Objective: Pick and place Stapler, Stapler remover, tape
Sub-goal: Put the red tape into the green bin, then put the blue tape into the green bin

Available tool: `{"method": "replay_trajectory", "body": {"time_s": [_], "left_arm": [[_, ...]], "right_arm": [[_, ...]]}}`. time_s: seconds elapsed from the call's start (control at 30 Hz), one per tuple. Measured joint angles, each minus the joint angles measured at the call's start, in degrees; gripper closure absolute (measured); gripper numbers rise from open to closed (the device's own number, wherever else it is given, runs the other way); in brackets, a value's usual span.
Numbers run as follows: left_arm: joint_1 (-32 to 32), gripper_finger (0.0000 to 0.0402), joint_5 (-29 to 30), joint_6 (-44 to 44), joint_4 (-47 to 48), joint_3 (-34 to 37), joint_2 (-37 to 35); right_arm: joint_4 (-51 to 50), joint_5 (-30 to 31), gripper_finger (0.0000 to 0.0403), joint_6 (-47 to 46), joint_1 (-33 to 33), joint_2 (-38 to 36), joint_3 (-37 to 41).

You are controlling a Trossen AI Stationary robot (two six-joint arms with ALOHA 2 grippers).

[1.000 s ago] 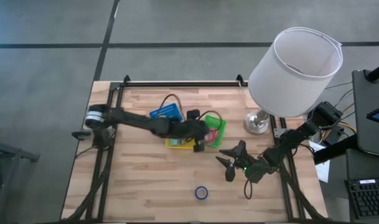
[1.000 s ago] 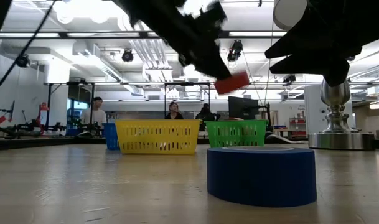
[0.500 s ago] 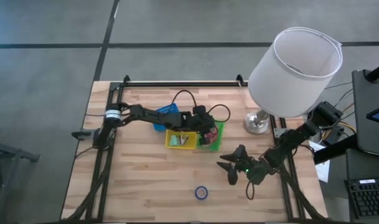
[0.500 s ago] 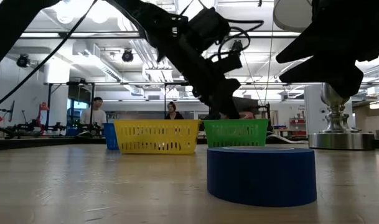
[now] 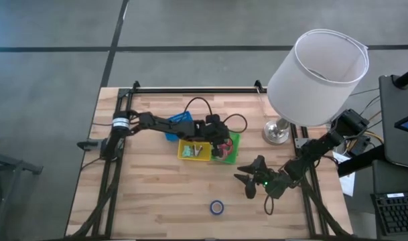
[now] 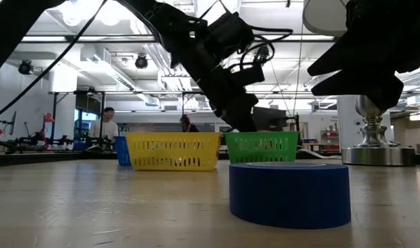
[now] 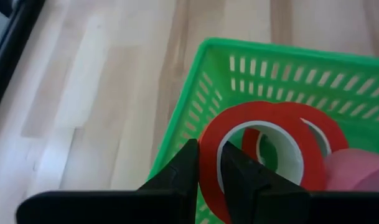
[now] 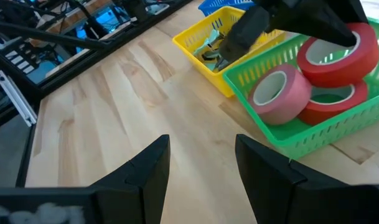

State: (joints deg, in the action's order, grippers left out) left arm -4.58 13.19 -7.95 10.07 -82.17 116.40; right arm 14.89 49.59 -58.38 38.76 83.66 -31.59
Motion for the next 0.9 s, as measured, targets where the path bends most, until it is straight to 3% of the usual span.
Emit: {"method": "replay_trajectory", "body": {"time_s": [0.23, 0.57, 0.77, 0.9], "left_arm": [[-0.20, 0.0339, -0.97, -1.48, -0.05, 0.11, 0.00], [0.20, 0.0258, 0.66, -4.85, 0.71, -0.11, -1.10], [1.47, 0.0246, 0.13, -1.40, 7.96, 0.14, -7.96], [3.24, 0.0246, -4.05, 1.91, 10.80, 2.94, -14.44]], "right_arm": [[-0.10, -0.08, 0.0227, -0.08, 0.00, 0.00, 0.02], [-0.08, -0.14, 0.0227, 4.98, -0.04, 0.00, 0.02], [0.32, -0.22, 0.0227, 10.82, -1.17, 0.00, 0.02], [0.99, -5.92, 0.0227, 10.83, -2.30, 0.00, 0.02]]}}
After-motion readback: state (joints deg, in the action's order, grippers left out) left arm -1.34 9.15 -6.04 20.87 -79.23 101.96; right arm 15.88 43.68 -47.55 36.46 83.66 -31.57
